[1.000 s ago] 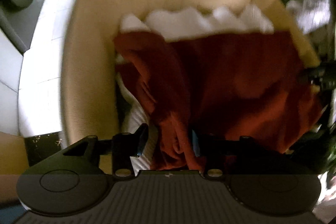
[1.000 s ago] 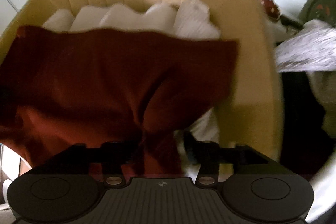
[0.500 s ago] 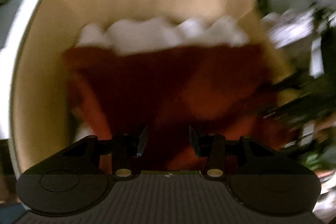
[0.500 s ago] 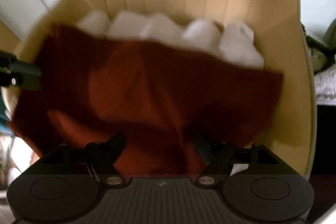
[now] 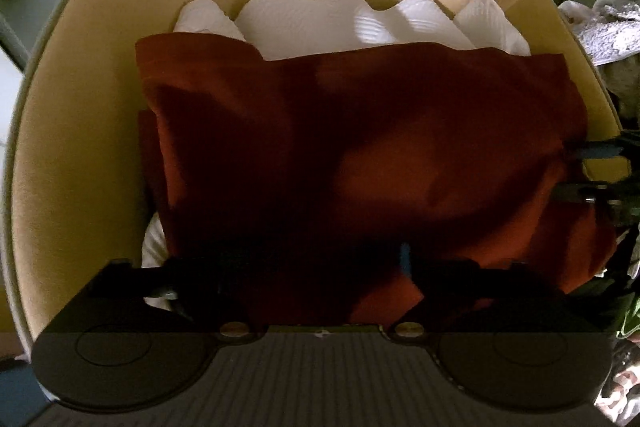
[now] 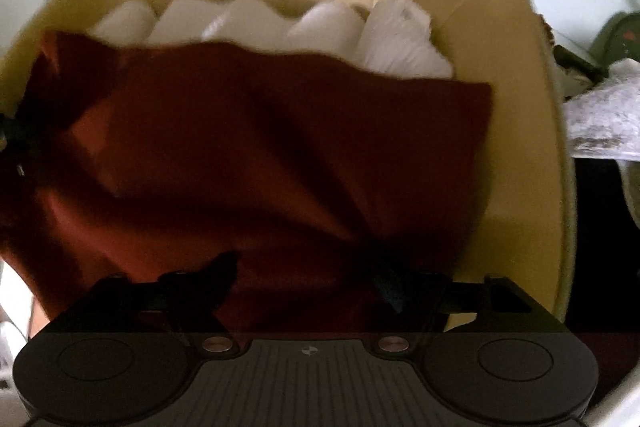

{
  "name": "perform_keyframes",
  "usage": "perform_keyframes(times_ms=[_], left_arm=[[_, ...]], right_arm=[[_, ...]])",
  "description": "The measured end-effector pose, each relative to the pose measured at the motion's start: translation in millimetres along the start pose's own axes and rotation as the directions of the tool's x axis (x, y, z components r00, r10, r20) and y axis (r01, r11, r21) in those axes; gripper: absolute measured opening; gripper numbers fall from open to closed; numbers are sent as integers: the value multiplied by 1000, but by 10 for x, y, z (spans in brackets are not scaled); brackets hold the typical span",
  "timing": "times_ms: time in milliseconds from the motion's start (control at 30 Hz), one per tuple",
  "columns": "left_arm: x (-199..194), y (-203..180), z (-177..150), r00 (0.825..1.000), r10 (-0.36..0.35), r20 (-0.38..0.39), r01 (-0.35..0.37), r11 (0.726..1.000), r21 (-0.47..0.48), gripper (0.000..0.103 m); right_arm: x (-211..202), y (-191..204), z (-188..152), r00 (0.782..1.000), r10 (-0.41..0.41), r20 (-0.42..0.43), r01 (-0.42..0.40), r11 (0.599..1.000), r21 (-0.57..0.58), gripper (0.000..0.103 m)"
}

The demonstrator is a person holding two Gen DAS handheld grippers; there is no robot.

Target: Fold clothes

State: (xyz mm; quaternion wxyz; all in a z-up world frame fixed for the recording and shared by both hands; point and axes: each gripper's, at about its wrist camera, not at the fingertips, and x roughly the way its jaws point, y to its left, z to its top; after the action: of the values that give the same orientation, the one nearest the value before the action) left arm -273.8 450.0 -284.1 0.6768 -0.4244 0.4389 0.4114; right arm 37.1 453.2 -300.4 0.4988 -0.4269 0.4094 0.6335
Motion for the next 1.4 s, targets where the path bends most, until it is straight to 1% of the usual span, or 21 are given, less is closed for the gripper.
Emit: perform_keyframes(times_ms=[33,67,100,167,233,367,433,500,567,633,700,833,933,1000,1133,1233,1267,1367,1400], left_arm=[[-43,-59,-10,1000,21,-1,-21,1000,-9,97],[-86,-119,-19,999,41,-2,-41,999,-16,99],[-133,-190,-27,998,56,-9,-56,998,-13,102],[-251,-331,-51,996,93,4,-93,996,-2,102],[-408,-474,-95,992,120,39,-120,993,3,102],[-760,-718,-181,982,149,118,-146,989,-35,102],[-937,-833,-242,975,151,161,-143,988,-58,102],[-1120,-956,-302,967,151,206,-137,987,-81,102],[-1307,-1091,-368,957,168,236,-146,983,-110,102],[-1462,-1200,-422,947,189,260,-158,978,-137,102],[-1637,-1295,-499,935,194,296,-151,975,-163,102],[-1963,-1438,-628,927,181,329,-123,974,-188,102],[-2229,-1575,-746,914,182,363,-128,977,-168,102],[-2394,-1661,-852,906,167,389,-123,983,-135,102],[-2640,-1716,-1105,909,110,401,-79,993,-92,102],[-2770,-1657,-1366,913,93,396,-68,995,-78,102],[-2788,-1622,-1443,918,92,385,-68,995,-74,102],[-2795,-1476,-1691,948,122,293,-109,992,-61,102],[-2806,-1434,-1776,950,132,283,-122,991,-52,102]], right_arm=[[-83,-6,-18,1000,4,21,-4,1000,19,99],[-173,-6,-34,999,1,39,-3,999,34,102],[-266,-2,-48,998,-5,55,2,999,46,102],[-460,4,-95,996,-25,87,19,997,73,102],[-663,-3,-149,991,-37,125,23,994,107,102],[-1133,-22,-340,975,-58,216,27,990,141,102],[-1393,-21,-438,963,-70,260,32,989,147,102],[-1636,-49,-536,952,-62,301,17,988,151,102],[-1859,-68,-621,939,-56,338,2,987,159,102],[-2087,-89,-707,932,-49,360,-14,985,173,102],[-2317,-110,-795,925,-42,378,-31,982,187,102],[-2644,-112,-957,921,-64,384,-24,975,220,102],[-2880,-110,-1077,919,-83,385,-16,969,245,102],[-2994,-82,-1170,920,-91,380,-14,964,265,102],[-3178,117,-1371,914,-160,373,47,955,293,102],[-3320,340,-1558,905,-212,368,90,943,321,102],[-3365,429,-1631,903,-224,367,97,938,334,102],[-3492,719,-1857,897,-261,357,112,915,387,102],[-3518,838,-1936,896,-274,350,118,906,407,102]])
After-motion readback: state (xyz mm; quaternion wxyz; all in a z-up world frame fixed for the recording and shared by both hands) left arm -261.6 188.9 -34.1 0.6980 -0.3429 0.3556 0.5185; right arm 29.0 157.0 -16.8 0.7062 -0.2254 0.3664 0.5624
